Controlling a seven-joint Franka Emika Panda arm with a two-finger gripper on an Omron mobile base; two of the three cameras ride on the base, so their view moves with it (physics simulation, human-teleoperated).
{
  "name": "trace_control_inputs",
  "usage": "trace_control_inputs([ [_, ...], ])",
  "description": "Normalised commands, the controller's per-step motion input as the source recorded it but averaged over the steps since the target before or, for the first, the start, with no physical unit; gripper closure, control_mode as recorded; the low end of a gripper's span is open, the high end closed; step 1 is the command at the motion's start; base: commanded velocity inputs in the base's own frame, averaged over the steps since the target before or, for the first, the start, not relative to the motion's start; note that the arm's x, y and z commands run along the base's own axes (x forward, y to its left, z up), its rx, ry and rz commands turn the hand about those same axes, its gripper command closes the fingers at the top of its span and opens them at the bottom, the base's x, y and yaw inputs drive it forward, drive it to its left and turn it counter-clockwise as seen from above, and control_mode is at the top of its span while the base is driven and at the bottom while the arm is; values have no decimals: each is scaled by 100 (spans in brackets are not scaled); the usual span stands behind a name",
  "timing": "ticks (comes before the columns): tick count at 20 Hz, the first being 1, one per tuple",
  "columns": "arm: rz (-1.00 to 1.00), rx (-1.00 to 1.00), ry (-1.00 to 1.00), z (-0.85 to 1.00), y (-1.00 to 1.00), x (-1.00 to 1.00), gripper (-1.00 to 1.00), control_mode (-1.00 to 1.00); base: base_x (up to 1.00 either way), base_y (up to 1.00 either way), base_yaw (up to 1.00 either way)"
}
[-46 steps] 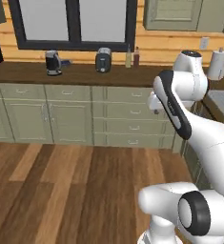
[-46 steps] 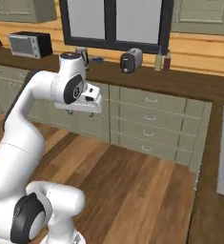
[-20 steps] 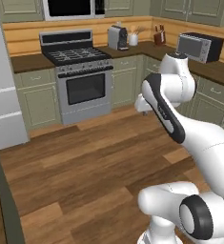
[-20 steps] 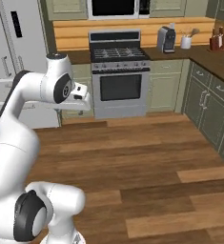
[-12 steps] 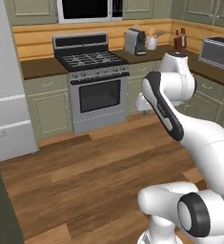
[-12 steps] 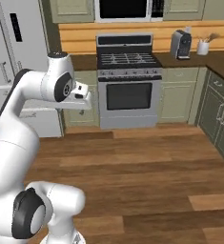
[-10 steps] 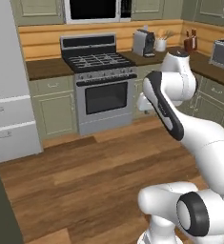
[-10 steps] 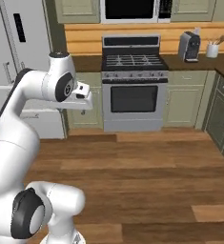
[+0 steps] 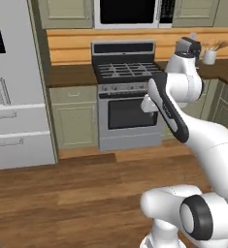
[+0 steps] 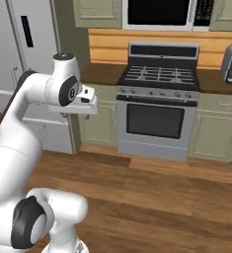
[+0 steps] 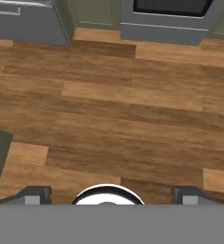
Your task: Navigate to the microwave.
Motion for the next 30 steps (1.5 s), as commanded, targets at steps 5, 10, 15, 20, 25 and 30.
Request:
trace_control_inputs([
  [5, 0, 0, 0, 0, 0, 0, -100, 100, 82, -83, 21],
  [10, 0, 0, 0, 0, 0, 0, -100, 100, 38, -99, 0],
  [15, 0, 0, 0, 0, 0, 0, -100, 100, 55, -13, 1],
  [20, 0, 0, 0, 0, 0, 0, -100, 100, 100, -29, 1],
  [25, 0, 0, 0, 0, 0, 0, -100, 100, 100, -63, 0],
  [30, 0, 0, 0, 0, 0, 0, -100, 100, 93, 7, 0],
])
